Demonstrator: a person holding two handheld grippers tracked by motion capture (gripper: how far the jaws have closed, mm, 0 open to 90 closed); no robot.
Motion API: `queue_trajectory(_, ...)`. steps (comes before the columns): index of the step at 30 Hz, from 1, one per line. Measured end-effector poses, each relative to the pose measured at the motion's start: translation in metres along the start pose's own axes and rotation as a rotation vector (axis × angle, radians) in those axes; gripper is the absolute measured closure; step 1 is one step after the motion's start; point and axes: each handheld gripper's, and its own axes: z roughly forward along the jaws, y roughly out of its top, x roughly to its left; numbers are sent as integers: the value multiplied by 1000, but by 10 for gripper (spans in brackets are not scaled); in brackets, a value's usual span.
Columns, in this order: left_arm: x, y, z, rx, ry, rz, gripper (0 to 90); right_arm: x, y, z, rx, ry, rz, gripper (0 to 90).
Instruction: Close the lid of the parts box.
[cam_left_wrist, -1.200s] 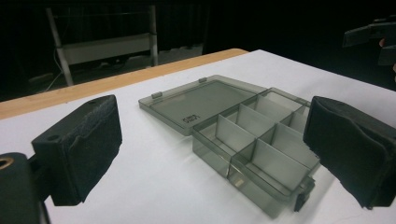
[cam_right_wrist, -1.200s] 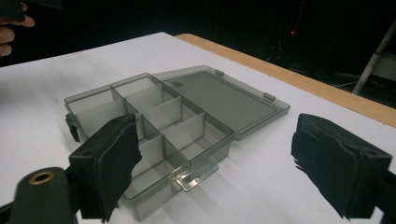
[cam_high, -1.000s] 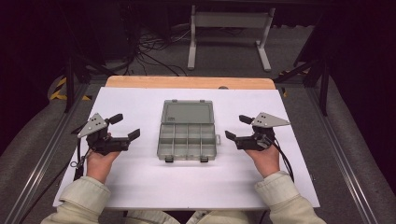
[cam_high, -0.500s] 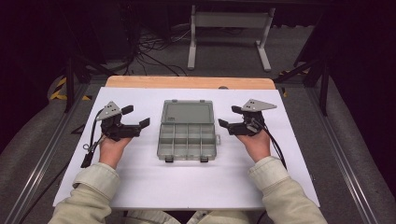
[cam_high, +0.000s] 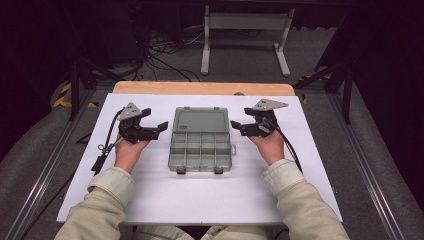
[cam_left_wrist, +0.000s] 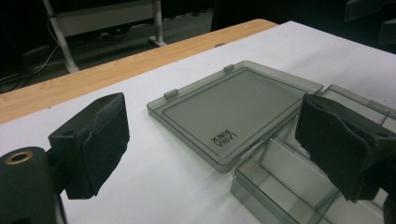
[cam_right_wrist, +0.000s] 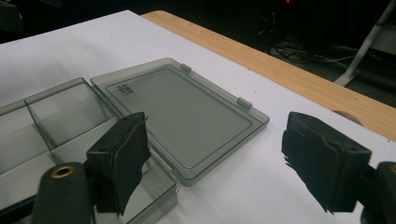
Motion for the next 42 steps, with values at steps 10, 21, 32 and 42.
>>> queue_trajectory(10,8,3,15,31,-6,-10,105,-15,1,13,12,-10,45,222)
queue_trajectory(21,15,0,28,67,-8,-28,110,-22,-4,29,50,-5,54,220)
queue_trajectory(32,14,-2,29,169,-18,-33,578,-21,-5,30,107,41,10,769)
queue_trajectory(42,13,-6,41,312,-15,-56,900,-21,-5,43,248,45,-10,900)
